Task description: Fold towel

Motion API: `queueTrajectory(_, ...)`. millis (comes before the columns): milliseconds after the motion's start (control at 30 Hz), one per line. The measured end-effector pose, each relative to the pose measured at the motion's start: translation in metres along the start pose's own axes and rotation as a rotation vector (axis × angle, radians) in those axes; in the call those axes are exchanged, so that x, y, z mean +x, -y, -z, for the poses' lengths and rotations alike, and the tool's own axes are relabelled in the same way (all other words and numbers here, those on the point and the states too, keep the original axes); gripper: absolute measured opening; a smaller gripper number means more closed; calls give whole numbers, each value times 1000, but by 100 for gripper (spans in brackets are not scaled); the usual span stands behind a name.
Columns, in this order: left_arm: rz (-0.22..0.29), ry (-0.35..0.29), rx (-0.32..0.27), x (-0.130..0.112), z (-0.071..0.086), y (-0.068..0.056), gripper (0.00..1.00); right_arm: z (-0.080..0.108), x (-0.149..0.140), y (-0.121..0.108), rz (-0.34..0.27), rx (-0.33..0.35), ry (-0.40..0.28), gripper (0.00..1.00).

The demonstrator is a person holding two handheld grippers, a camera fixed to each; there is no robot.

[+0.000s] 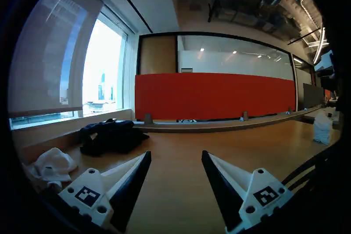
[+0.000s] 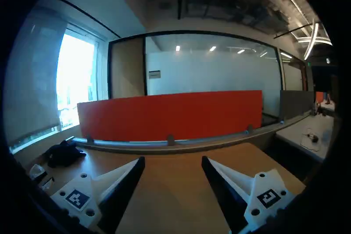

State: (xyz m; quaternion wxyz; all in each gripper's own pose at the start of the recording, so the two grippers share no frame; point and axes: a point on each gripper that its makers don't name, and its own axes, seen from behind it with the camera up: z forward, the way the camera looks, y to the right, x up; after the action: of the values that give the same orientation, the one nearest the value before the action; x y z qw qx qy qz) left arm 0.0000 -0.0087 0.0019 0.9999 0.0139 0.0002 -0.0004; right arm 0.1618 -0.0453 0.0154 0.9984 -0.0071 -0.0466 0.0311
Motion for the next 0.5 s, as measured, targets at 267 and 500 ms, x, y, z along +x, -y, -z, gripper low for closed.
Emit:
queueTrajectory(267, -1, 0, 0, 0, 0, 0, 85, 2, 4, -10, 28, -3, -34, 100)
queueTrajectory(500, -1, 0, 0, 0, 0, 0, 85, 2, -8, -24, 64, -11, -61, 100)
